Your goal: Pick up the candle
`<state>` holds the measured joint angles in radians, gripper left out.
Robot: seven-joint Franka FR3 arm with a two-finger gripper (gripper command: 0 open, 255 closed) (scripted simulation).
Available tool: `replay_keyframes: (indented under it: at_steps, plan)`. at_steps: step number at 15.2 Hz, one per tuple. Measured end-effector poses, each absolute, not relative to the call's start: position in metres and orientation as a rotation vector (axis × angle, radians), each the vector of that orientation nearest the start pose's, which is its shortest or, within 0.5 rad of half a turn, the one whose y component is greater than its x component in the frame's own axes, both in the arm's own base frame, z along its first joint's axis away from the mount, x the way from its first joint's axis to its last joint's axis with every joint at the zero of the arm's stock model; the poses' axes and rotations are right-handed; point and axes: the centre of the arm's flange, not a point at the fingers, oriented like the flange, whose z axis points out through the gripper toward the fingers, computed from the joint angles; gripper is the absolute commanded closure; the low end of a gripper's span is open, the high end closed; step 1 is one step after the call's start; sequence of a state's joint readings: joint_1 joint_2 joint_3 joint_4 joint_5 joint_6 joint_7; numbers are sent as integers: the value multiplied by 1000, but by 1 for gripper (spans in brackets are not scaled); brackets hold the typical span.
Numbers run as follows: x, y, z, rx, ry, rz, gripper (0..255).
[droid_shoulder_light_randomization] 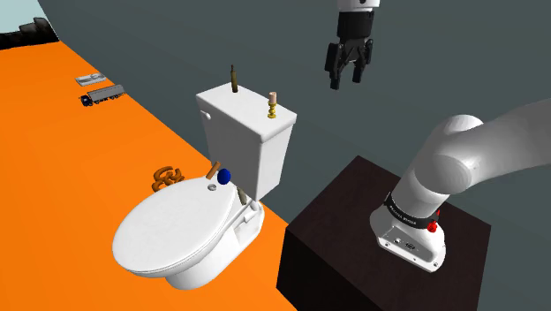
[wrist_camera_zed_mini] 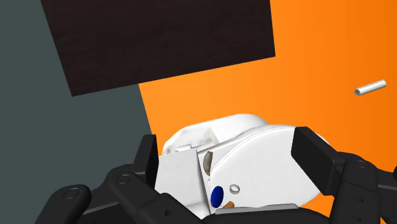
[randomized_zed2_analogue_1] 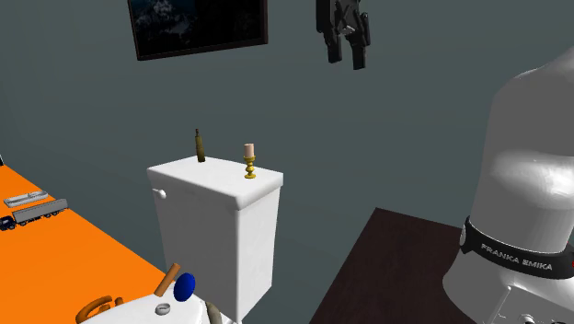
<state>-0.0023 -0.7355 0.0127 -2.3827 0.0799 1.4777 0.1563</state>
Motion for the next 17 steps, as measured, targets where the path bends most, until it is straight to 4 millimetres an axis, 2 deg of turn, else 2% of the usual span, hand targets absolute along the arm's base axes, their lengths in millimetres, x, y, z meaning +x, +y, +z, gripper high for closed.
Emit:
replay_keyframes:
  at_steps: [3, 17]
  plan:
    - [317, 9, 547, -3067, 234, 262, 0]
    - [457, -36, 454, -3102, 295, 168, 0]
